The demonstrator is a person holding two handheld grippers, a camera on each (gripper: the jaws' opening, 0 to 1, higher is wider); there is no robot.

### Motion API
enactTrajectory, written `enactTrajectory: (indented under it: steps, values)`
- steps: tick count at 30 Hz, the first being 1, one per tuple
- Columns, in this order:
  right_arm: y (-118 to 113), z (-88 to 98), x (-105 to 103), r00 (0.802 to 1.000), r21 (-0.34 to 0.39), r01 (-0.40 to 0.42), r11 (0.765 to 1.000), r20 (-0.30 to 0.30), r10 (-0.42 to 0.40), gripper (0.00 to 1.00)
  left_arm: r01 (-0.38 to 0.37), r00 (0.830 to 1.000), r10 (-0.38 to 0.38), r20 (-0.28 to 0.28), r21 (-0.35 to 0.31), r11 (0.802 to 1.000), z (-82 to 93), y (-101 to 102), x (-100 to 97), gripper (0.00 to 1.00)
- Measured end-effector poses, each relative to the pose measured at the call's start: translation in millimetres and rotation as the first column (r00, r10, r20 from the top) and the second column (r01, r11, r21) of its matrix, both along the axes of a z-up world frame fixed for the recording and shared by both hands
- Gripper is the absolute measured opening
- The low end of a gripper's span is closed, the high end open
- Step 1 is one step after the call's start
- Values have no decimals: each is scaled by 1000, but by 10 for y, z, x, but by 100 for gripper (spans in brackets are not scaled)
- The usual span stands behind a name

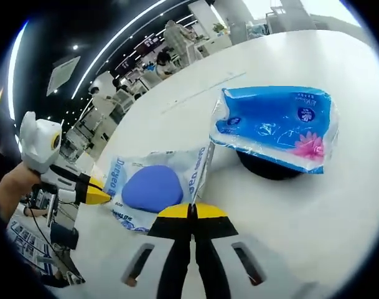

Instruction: Arrange the tabletop items into an orderly group along one side of the table until the central work area is clear of visible clutter.

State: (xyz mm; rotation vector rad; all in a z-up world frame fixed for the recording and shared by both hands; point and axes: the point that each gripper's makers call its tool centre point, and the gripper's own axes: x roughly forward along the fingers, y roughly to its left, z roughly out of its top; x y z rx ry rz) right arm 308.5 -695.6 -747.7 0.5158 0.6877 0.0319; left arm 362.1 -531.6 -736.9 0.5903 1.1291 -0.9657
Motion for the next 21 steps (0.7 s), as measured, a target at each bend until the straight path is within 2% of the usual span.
enactTrajectory:
  steps: [2,7,10,13,19,20,21]
  values:
    - [3,13,23,1000,-11,-12,1000,4,12,0,-20,1000,20,1,-11,1000,-9,19,-2,0]
    - [10,31,84,999,-35,-34,999,11,34,0,-124,992,125,5,-87,988,-28,57,-2,0]
    - [17,49,121,999,-47,-45,998,20,46,0,-204,978,207,10,-133,970,-40,84,32,0]
    - [16,75,158,998,-63,-58,996,30,60,0,-234,971,239,11,-157,959,-41,112,17,0]
    - [4,96,210,996,-86,-78,993,47,82,0,-338,938,346,-9,-232,912,-93,124,-4,0]
    - [2,101,216,995,-90,-80,993,51,85,0,-361,930,368,-17,-244,900,-106,132,-3,0]
    - [4,104,220,995,-93,-84,992,54,89,0,-393,916,399,-34,-266,880,-110,128,0,0]
